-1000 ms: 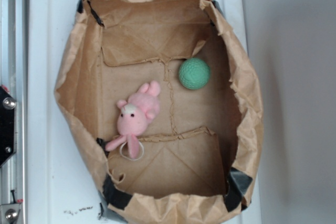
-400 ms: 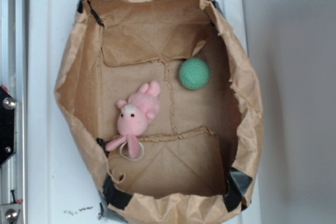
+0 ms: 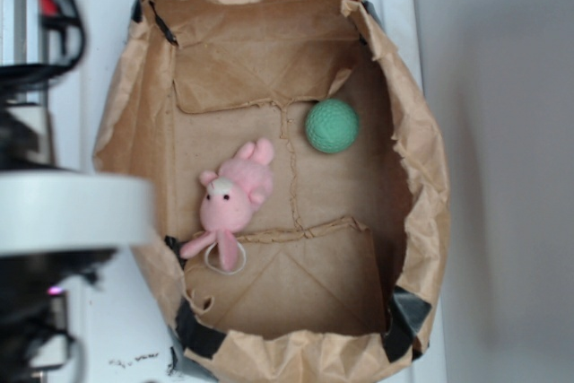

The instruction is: Grab the pink bunny.

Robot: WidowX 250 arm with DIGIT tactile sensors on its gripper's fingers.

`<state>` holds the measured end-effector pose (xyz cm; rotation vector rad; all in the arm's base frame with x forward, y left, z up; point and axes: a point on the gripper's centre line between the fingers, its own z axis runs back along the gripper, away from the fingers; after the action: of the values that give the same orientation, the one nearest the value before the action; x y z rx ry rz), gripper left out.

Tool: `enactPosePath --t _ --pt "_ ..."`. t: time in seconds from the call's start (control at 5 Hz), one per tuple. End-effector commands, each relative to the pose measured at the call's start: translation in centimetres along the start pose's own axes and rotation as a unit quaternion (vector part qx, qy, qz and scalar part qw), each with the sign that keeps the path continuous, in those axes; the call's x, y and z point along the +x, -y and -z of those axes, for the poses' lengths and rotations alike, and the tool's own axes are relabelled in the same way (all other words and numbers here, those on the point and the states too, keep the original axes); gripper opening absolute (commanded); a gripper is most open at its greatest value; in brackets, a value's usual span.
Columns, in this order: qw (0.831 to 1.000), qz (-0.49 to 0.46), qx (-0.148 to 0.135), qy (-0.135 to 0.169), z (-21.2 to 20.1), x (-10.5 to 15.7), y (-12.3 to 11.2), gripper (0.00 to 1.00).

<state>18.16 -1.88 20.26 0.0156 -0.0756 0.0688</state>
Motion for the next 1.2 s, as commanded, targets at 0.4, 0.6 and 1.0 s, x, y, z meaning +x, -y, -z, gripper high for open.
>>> enactPosePath --t 0.4,0.6,1.0 --pt "0.955 0.293 -0.029 0.029 2.2 7.8 -0.2 1.00" --pt "0.955 0.293 -0.029 0.029 2.2 7.8 -0.2 1.00" --pt "0.955 0.293 -0.029 0.029 2.2 7.8 -0.2 1.00"
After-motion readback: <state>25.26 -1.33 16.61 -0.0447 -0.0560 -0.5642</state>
